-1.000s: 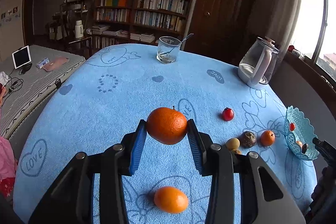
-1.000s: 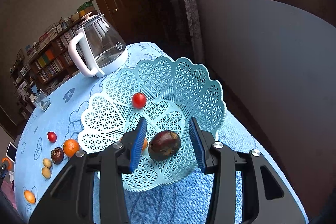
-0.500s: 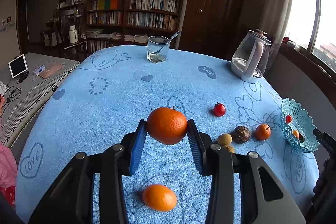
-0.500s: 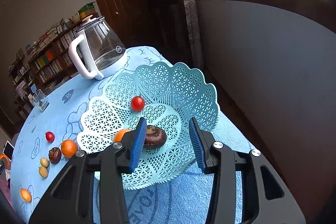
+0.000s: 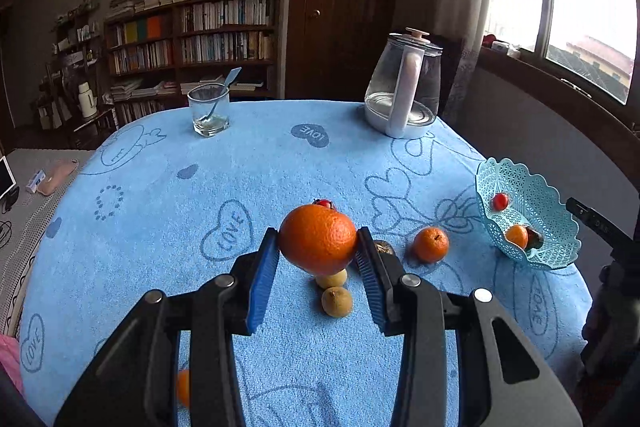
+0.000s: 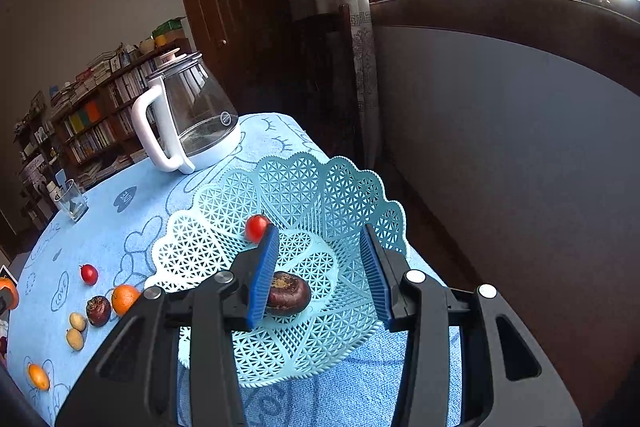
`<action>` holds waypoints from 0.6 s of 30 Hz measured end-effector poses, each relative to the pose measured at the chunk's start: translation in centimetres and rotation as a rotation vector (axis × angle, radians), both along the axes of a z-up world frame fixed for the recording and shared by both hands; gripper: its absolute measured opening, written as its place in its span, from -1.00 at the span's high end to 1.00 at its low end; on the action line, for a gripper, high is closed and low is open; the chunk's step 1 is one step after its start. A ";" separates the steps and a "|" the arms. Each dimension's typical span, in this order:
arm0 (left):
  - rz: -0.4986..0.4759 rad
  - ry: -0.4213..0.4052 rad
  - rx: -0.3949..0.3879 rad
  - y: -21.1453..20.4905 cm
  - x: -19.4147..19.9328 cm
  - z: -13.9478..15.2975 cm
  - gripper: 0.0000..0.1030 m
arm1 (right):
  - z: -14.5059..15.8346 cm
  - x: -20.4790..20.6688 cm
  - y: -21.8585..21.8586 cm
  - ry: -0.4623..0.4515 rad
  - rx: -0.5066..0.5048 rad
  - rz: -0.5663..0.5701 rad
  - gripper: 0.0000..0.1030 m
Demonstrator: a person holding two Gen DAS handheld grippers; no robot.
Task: Organize fruits
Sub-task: 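Lower the orange into the blue basket and open the left tool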
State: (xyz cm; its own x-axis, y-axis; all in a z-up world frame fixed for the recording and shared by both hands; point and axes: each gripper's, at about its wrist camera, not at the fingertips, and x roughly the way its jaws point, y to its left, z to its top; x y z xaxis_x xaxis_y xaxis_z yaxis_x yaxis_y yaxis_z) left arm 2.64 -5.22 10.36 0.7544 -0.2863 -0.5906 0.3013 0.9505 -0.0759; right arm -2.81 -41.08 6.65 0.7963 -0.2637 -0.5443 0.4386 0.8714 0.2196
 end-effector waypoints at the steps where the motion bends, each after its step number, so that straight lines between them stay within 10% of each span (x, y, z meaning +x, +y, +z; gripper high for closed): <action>1: -0.021 0.001 0.003 -1.0 0.2 0.1 0.22 | 0.0 -0.1 0.0 -0.006 -0.002 -0.004 0.14; 18: -0.292 0.018 -0.026 -14.5 2.7 -0.1 0.22 | -0.4 -0.6 -0.8 -0.050 0.042 -0.014 0.14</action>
